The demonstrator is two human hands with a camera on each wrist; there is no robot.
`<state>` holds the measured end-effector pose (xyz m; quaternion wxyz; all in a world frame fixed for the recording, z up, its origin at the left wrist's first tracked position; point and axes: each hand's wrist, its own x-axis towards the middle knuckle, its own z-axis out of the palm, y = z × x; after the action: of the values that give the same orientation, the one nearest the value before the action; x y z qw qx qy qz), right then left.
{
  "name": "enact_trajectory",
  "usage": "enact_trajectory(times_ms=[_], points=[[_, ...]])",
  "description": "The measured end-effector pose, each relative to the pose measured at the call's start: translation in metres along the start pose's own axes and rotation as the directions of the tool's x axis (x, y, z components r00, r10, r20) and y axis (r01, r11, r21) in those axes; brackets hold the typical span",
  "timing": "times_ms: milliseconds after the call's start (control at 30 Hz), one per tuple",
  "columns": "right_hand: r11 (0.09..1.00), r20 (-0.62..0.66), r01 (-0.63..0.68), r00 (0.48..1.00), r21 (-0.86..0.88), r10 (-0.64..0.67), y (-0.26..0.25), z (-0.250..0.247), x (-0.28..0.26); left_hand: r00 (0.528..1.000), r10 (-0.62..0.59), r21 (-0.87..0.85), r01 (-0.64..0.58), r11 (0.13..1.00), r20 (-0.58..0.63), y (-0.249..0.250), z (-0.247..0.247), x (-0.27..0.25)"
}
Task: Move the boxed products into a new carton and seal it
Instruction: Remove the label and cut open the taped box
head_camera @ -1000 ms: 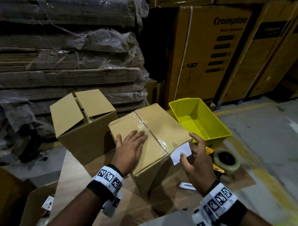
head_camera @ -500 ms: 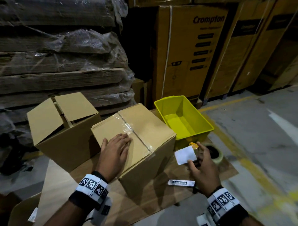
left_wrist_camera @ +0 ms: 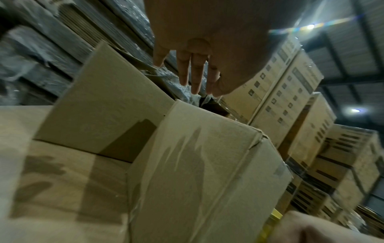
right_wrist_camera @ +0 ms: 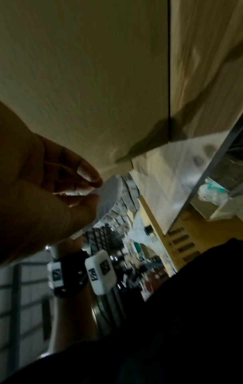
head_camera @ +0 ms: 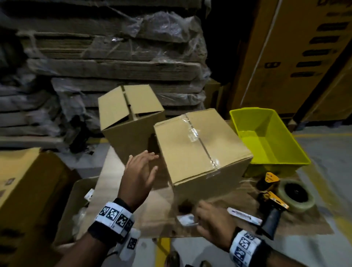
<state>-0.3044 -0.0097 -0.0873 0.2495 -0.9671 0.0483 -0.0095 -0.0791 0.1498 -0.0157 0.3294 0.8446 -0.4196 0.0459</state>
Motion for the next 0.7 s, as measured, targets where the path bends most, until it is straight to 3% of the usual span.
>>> enact_trajectory(times_ms=[67, 167, 333, 433, 700], points=[[0.990, 0.075, 0.141, 0.987, -0.011, -0.140, -0.021, 0.012, 0.016, 0.999, -0.037, -0.009, 0.037, 0.999, -0.033, -0.008, -0.009, -0.015], [0.974, 0.055, 0.223, 0.974, -0.034, -0.221, -0.050, 0.035, 0.042, 0.996, -0.081, -0.031, 0.080, 0.996, -0.045, -0.018, -0.018, -0.036], [0.994, 0.058, 0.049, 0.997, 0.097, -0.054, -0.077, 0.079, 0.088, 0.996, -0.086, -0.111, 0.083, 0.990, -0.019, -0.041, -0.030, -0.050], [0.984, 0.143, -0.051, 0.989, 0.168, 0.027, -0.090, 0.086, 0.106, 0.996, -0.088, -0.111, 0.089, 0.990, 0.012, -0.054, -0.035, -0.053], [0.986, 0.178, -0.143, 0.976, 0.087, 0.126, -0.078, 0.124, 0.127, 0.990, 0.001, -0.087, 0.012, 0.996, 0.140, -0.082, -0.037, -0.041]])
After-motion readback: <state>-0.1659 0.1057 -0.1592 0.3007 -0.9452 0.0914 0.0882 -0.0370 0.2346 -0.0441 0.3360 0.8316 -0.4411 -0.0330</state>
